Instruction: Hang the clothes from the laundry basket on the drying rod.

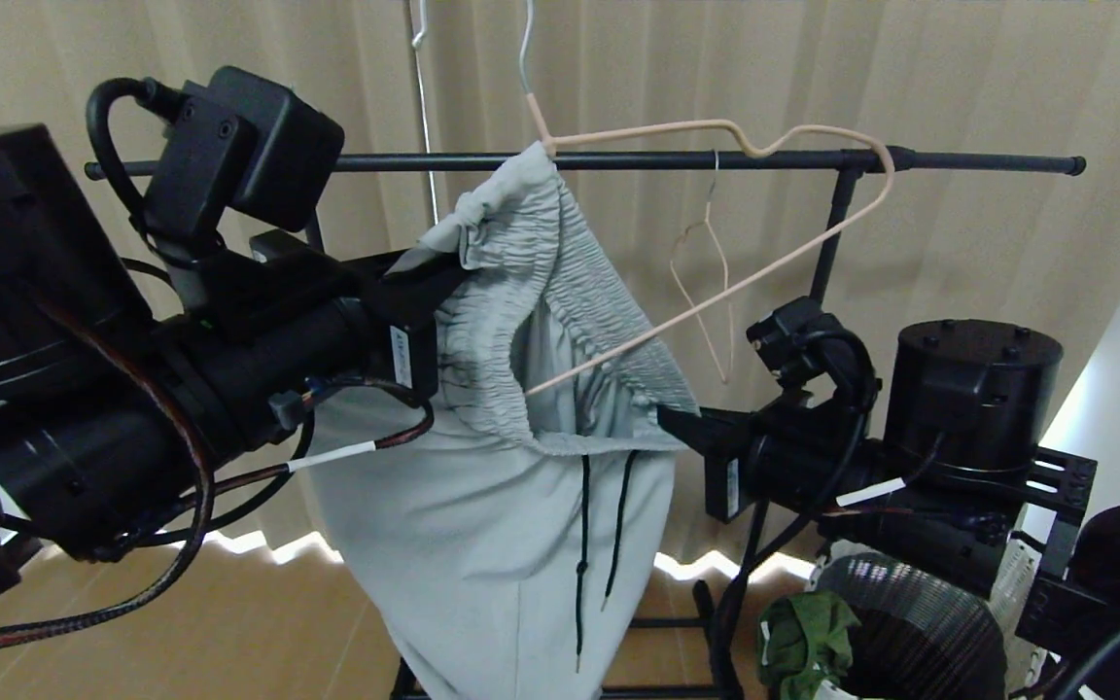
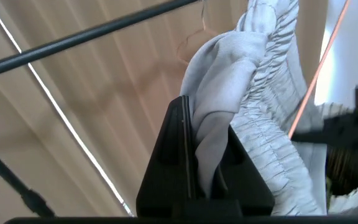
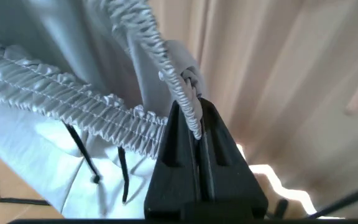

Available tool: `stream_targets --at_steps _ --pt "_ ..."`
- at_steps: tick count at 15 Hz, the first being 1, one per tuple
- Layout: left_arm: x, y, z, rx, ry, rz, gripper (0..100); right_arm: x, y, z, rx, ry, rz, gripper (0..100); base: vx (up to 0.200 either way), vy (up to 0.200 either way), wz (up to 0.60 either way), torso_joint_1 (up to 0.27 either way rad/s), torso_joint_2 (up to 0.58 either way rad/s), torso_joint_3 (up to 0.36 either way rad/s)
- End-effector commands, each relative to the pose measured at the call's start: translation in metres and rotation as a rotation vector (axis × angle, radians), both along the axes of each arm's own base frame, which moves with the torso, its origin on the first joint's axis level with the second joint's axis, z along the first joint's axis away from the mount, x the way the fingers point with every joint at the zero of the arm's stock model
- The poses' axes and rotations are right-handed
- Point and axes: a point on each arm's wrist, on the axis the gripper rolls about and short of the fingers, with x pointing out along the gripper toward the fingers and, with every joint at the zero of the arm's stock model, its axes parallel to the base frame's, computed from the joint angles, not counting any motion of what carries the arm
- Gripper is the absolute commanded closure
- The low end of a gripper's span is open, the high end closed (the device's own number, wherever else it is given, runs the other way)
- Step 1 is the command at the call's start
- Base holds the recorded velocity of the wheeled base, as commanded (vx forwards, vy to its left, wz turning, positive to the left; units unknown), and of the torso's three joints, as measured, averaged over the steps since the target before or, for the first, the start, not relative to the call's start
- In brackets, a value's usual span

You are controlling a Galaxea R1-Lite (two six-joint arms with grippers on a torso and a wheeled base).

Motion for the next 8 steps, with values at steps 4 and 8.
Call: stream_targets --at_steps 4,8 --pt "0.004 0.015 -0.012 0.064 0.01 0.06 100 0.018 -0.03 0.006 -0.006 -0.029 -0.114 100 0.0 0.0 0.0 0.0 0.0 0.0" --pt "-0.003 0.02 -0.032 0.108 0.065 0.062 100 0.034 -0.054 0.008 -0.031 -0.052 -0.202 100 0.0 0.0 0.0 0.0 0.0 0.0"
